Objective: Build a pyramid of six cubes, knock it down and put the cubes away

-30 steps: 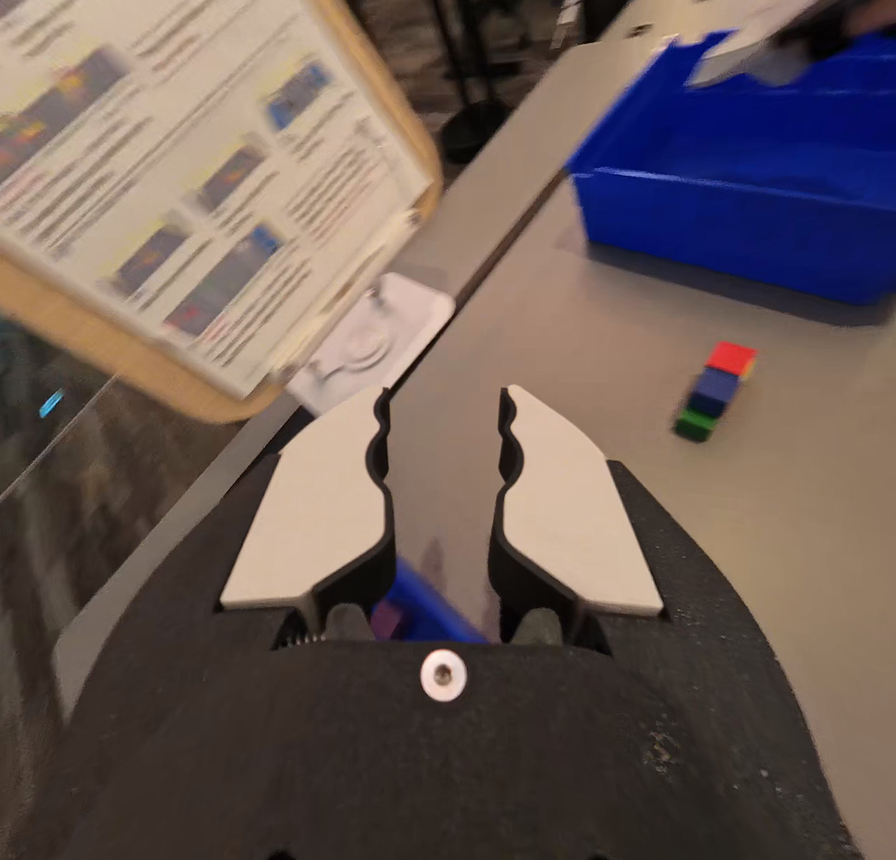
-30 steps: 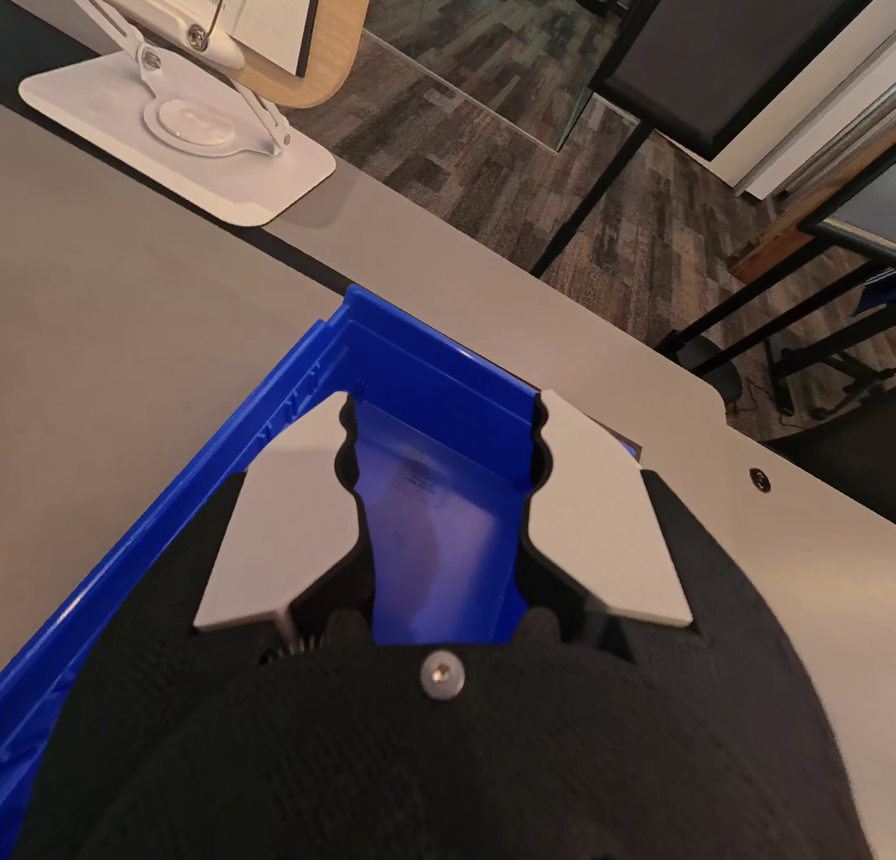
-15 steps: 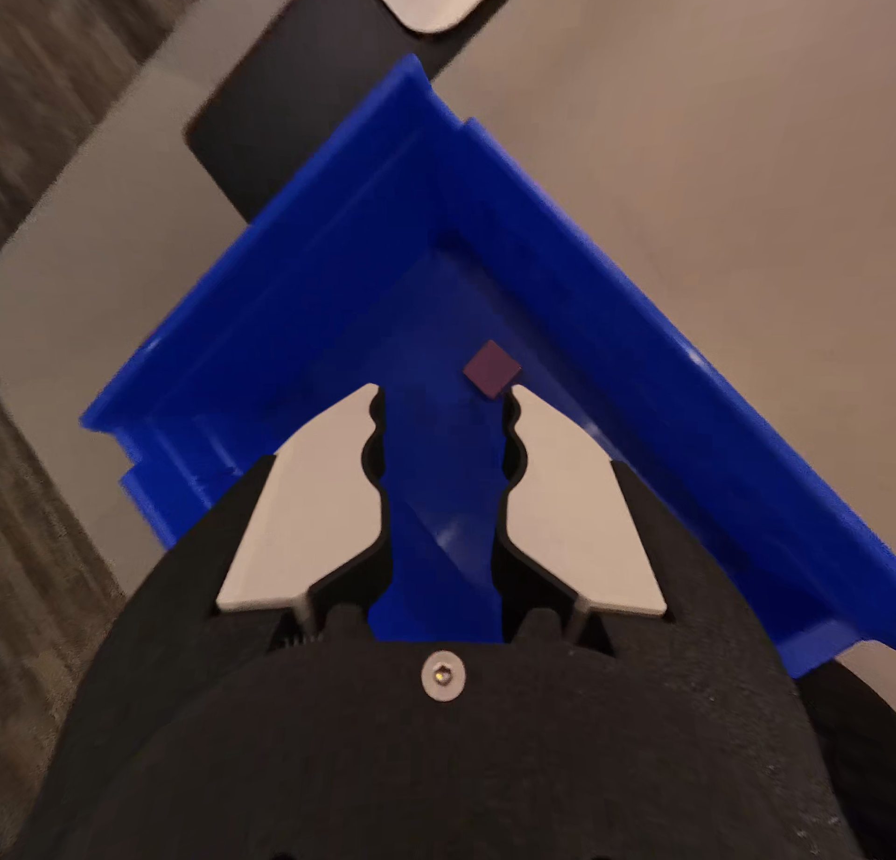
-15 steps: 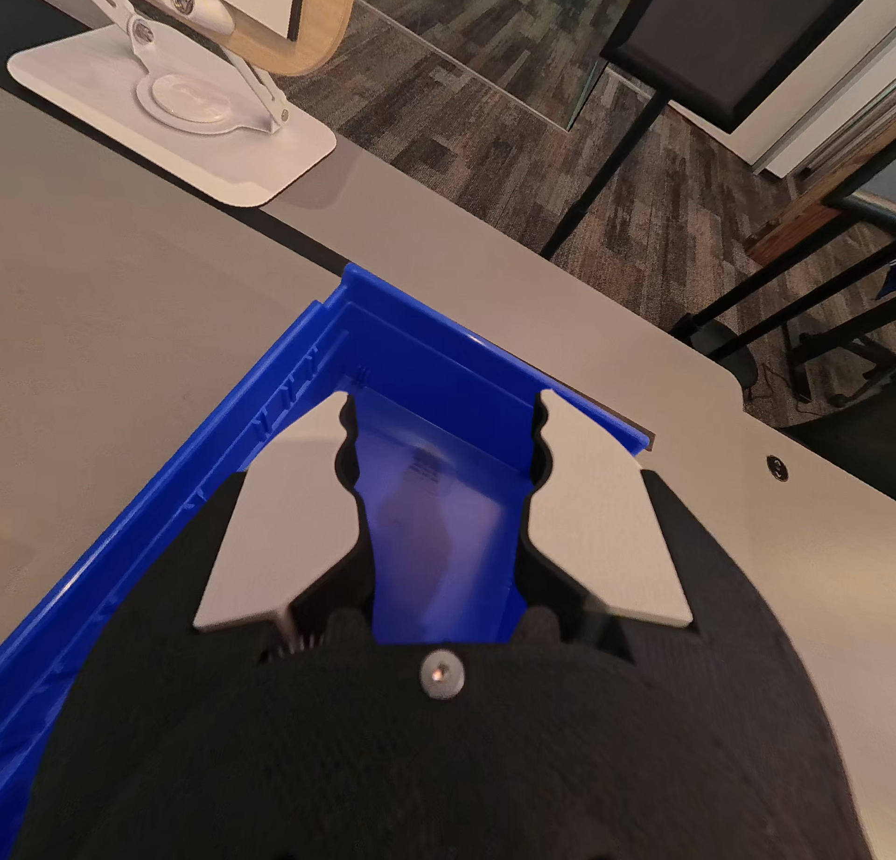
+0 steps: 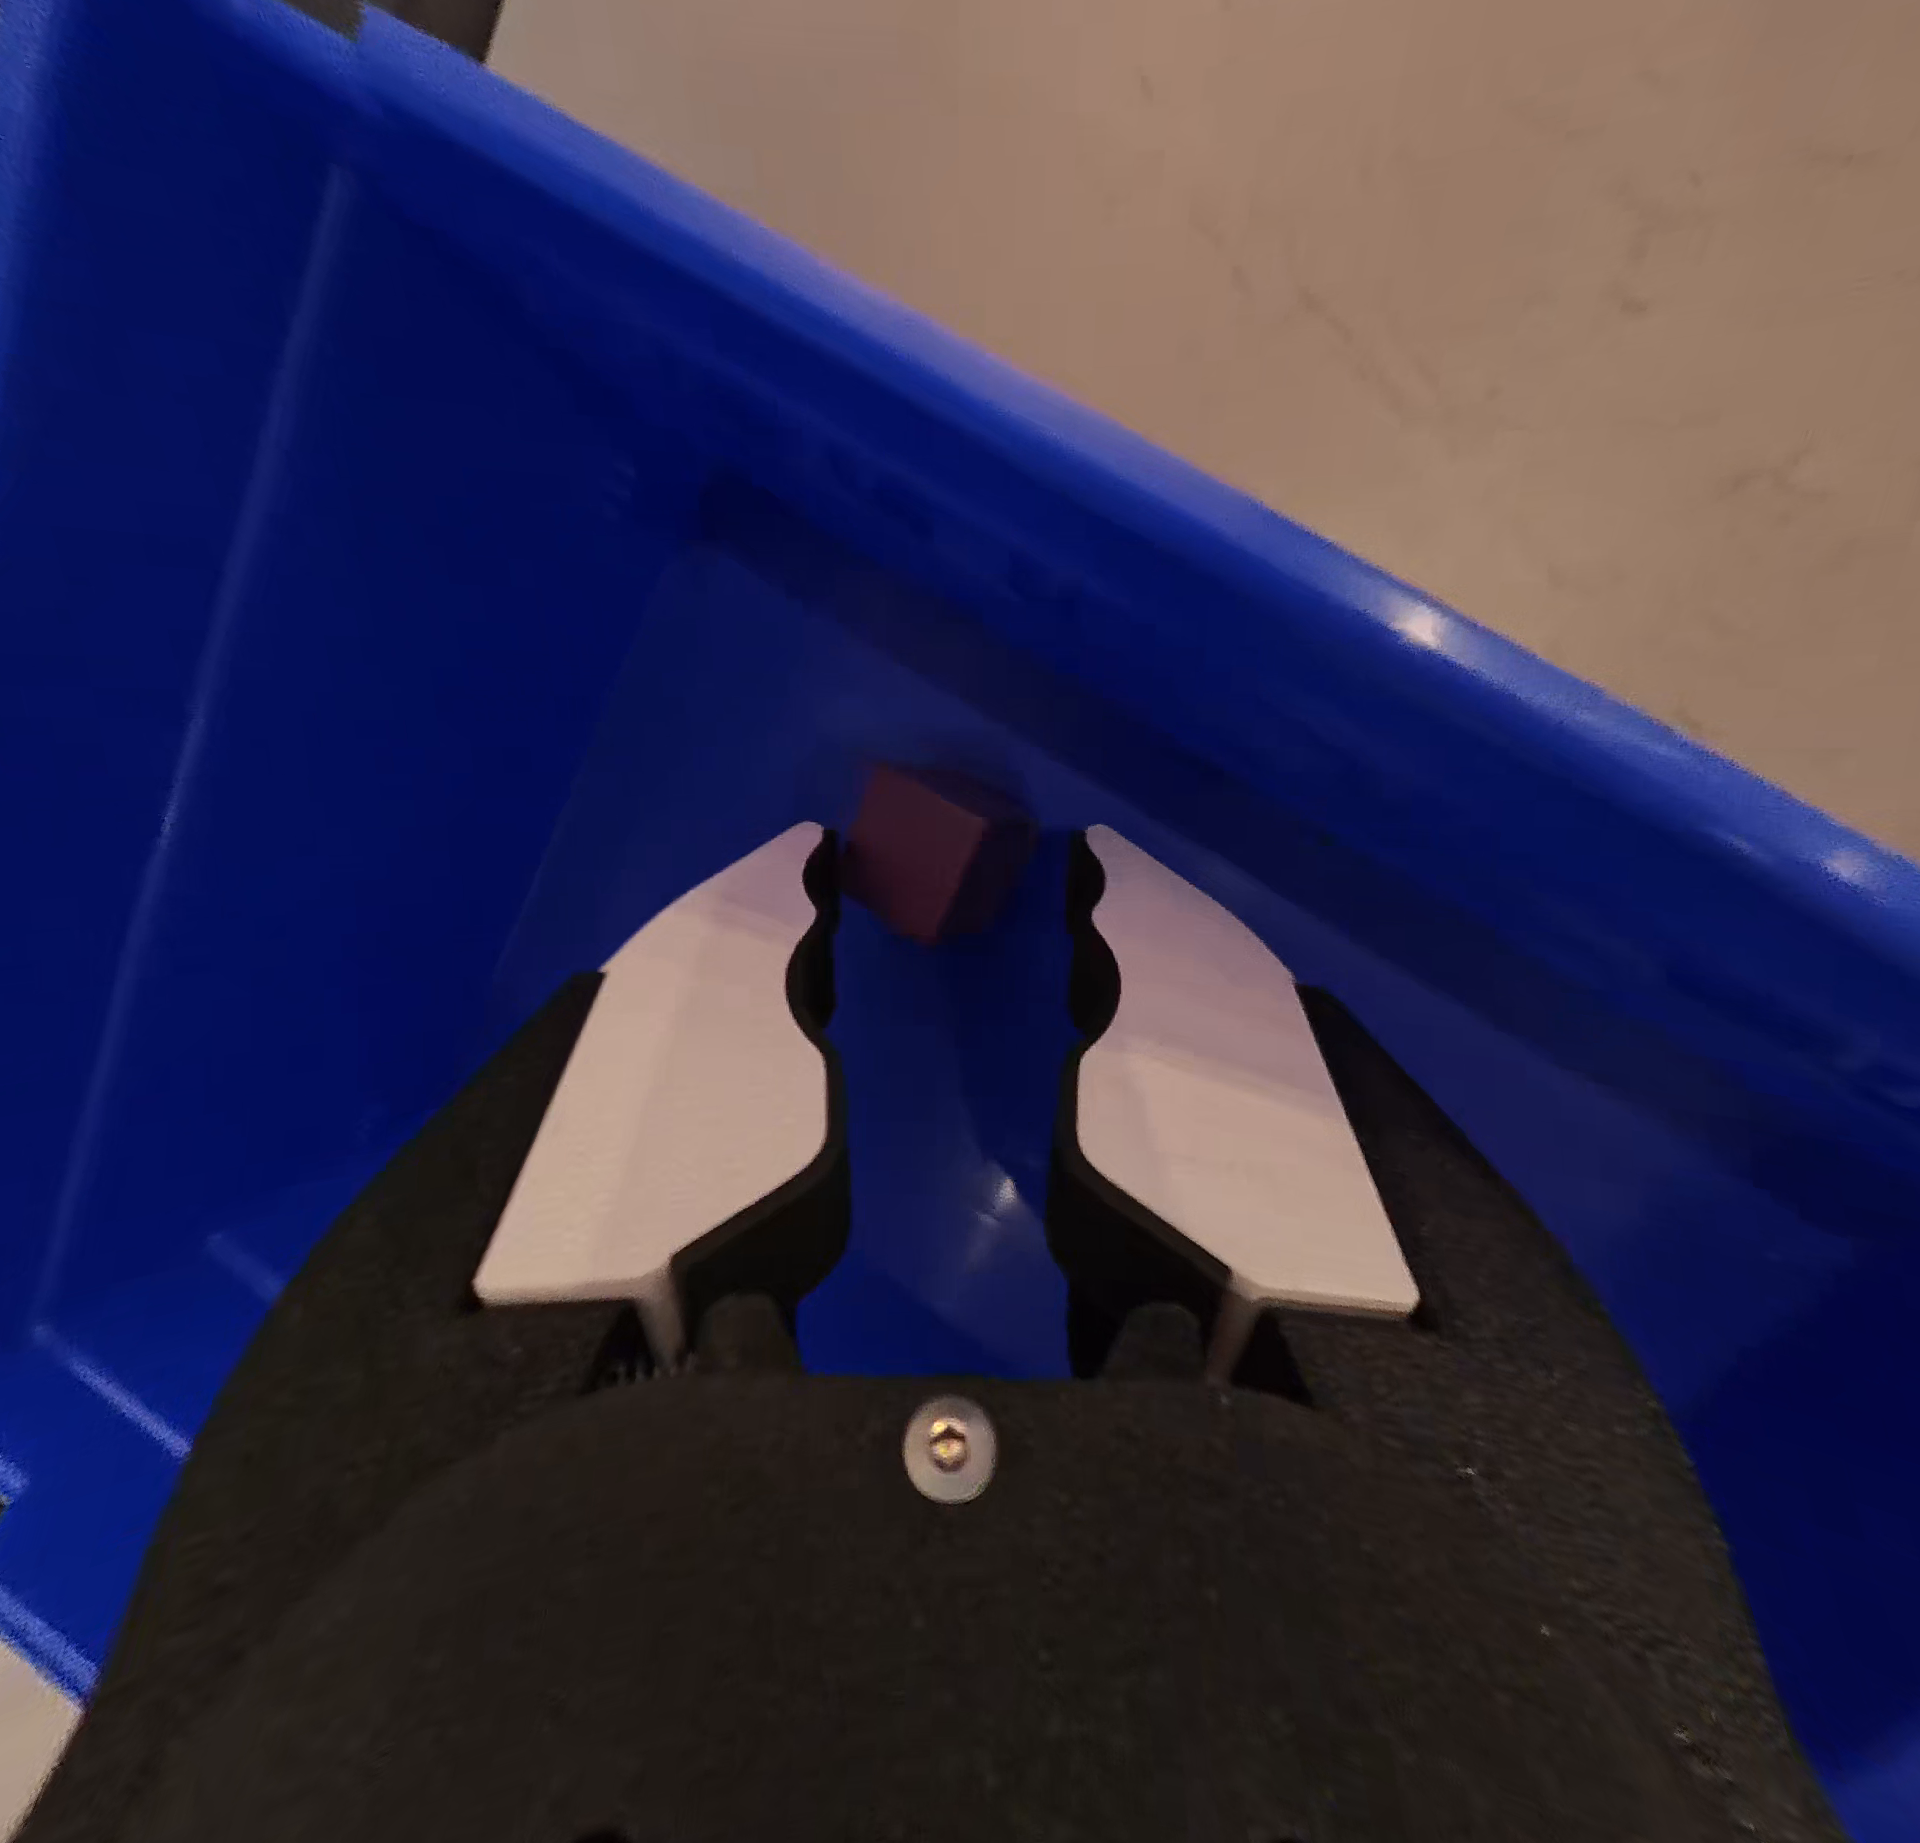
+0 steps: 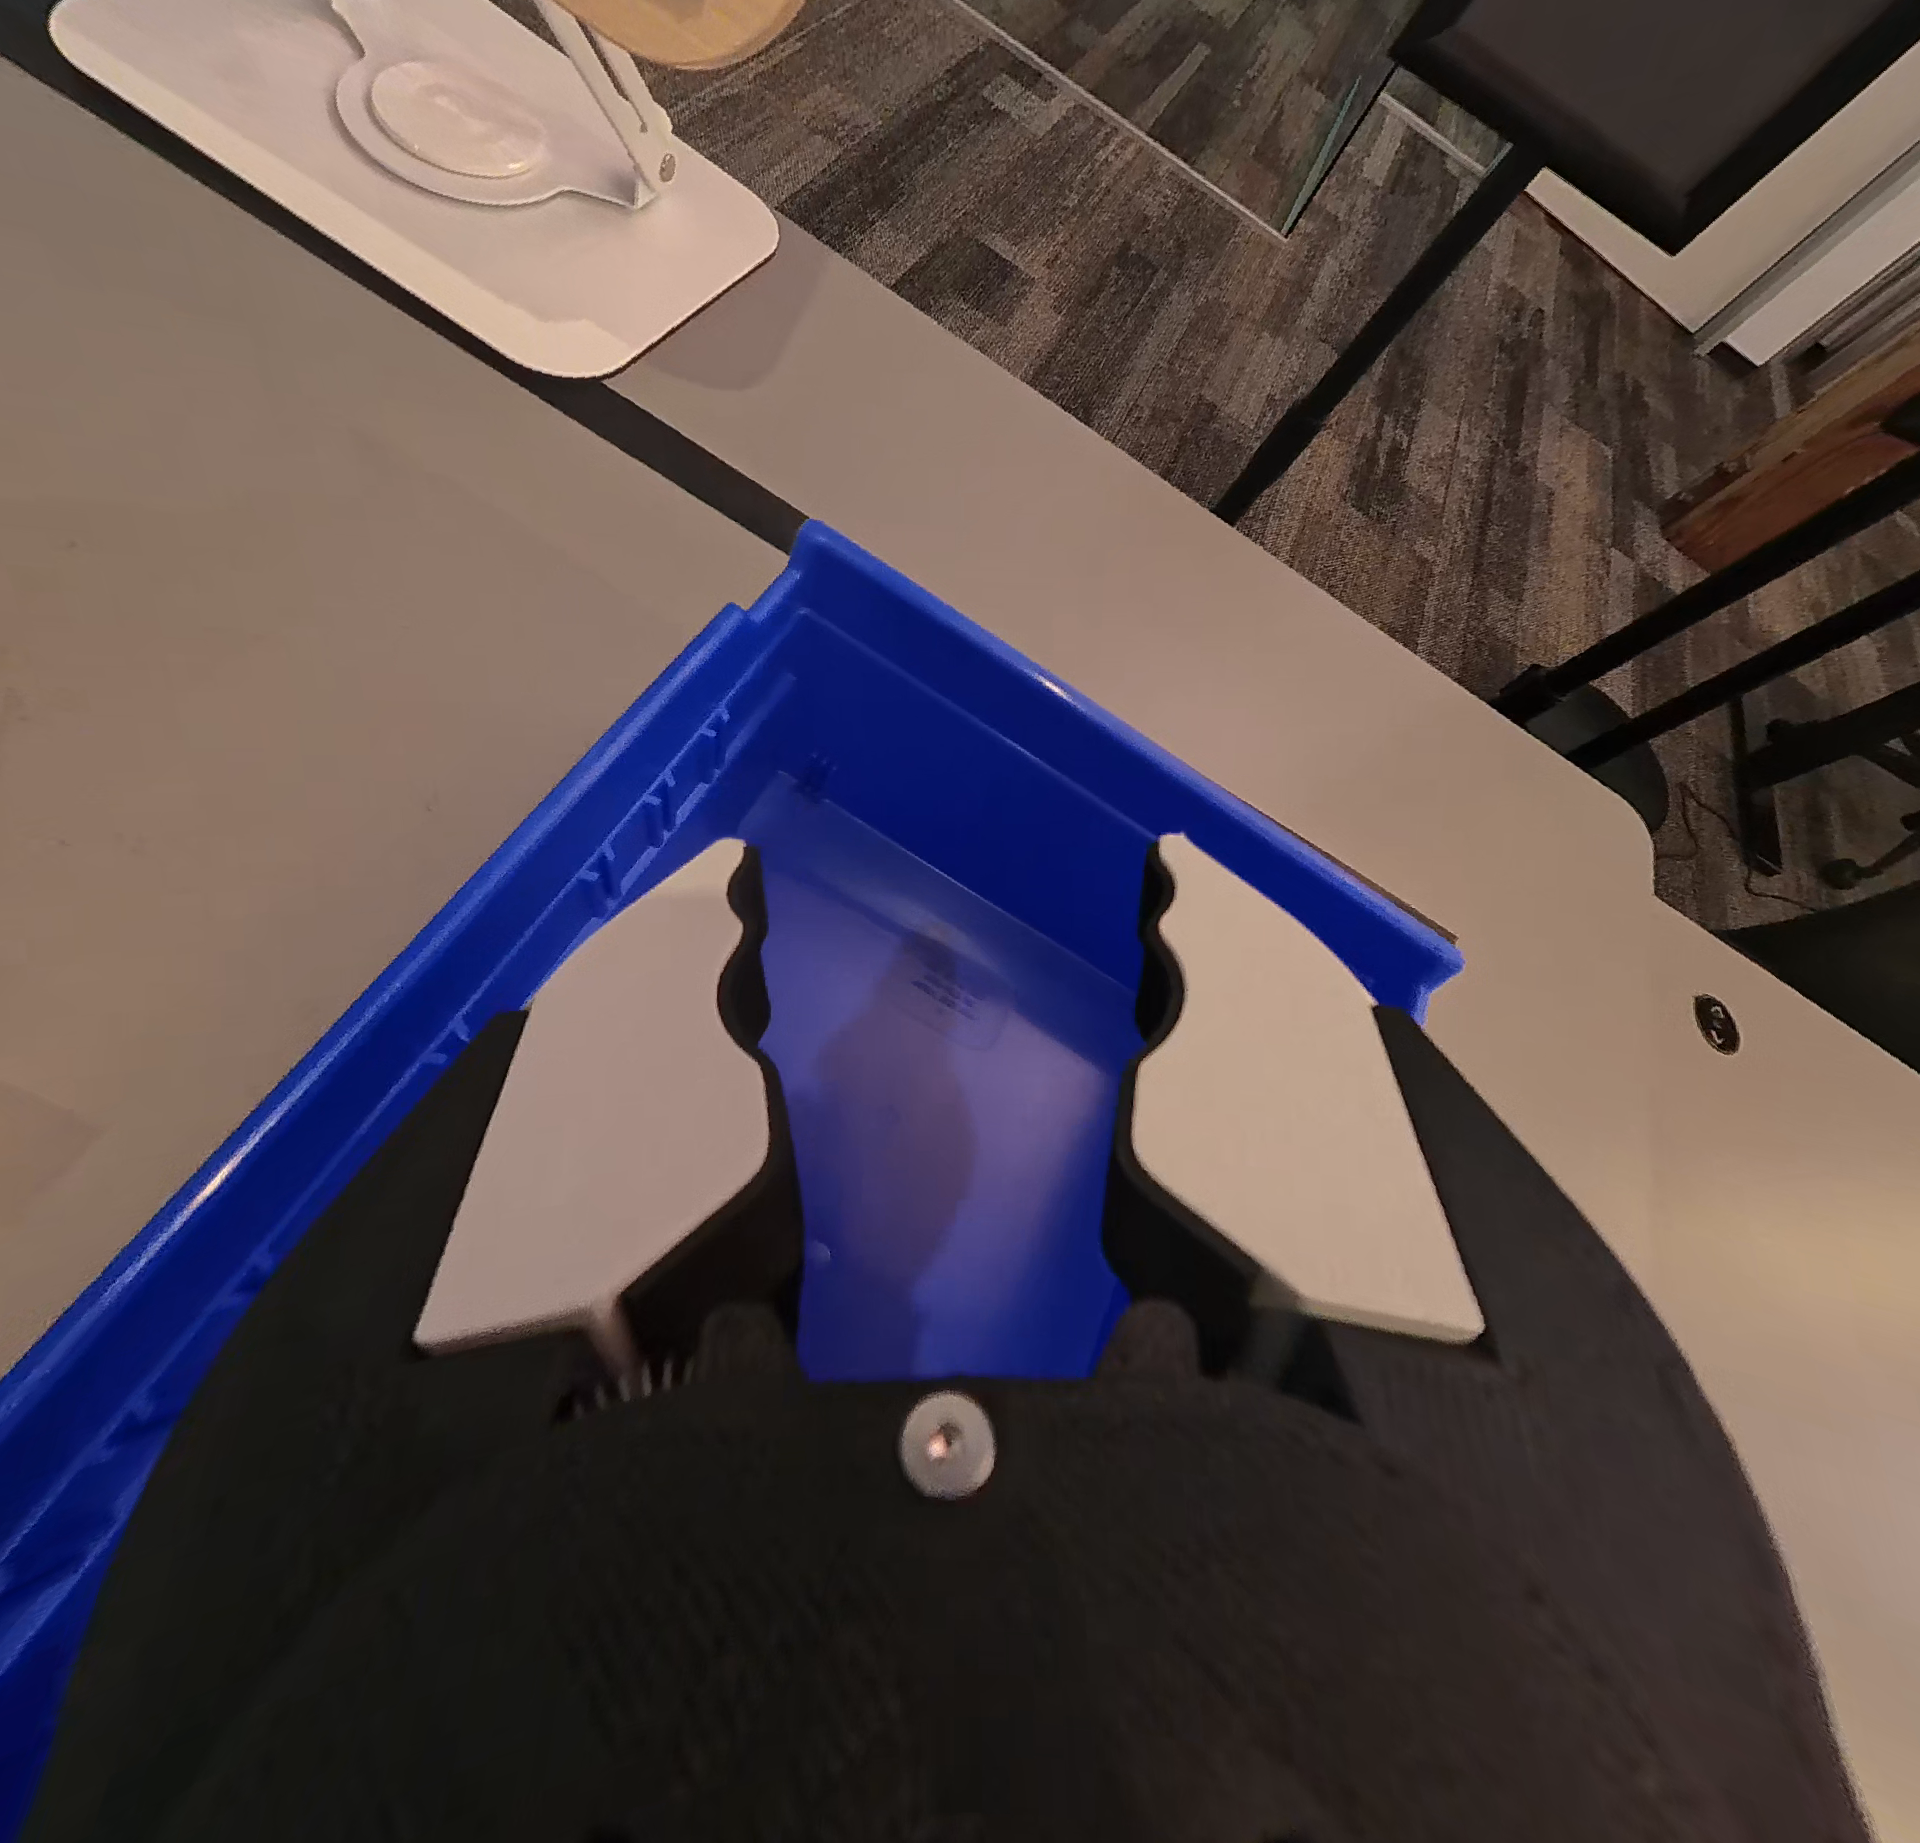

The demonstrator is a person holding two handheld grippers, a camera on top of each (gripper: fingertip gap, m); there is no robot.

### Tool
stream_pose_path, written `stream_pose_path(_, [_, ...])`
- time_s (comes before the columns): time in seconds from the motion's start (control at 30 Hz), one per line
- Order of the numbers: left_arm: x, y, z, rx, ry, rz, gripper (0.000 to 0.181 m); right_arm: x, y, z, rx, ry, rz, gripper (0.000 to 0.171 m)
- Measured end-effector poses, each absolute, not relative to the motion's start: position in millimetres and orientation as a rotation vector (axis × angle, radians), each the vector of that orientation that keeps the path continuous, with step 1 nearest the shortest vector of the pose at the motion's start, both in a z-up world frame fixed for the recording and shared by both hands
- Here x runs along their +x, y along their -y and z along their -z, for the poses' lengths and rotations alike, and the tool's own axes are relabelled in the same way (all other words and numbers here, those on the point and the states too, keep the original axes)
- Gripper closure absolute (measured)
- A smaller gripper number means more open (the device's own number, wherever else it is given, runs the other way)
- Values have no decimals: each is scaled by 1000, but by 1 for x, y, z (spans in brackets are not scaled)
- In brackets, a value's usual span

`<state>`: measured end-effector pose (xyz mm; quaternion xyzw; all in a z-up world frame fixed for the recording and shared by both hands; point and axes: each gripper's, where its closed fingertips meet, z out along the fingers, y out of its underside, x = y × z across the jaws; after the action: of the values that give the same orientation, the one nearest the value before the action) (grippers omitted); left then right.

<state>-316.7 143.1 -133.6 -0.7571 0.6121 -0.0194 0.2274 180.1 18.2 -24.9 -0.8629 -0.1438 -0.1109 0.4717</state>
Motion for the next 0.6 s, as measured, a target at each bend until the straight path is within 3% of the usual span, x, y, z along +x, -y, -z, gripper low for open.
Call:
stream_pose_path(0.37, [-319, -144, 146, -2106, -1730, 86, 137, 176, -18, 28, -2125, 382, 266, 101])
stream_pose_path(0.6, [-322, -142, 142, -2144, -1691, 125, 153, 175, -19, 30, -2130, 390, 271, 101])
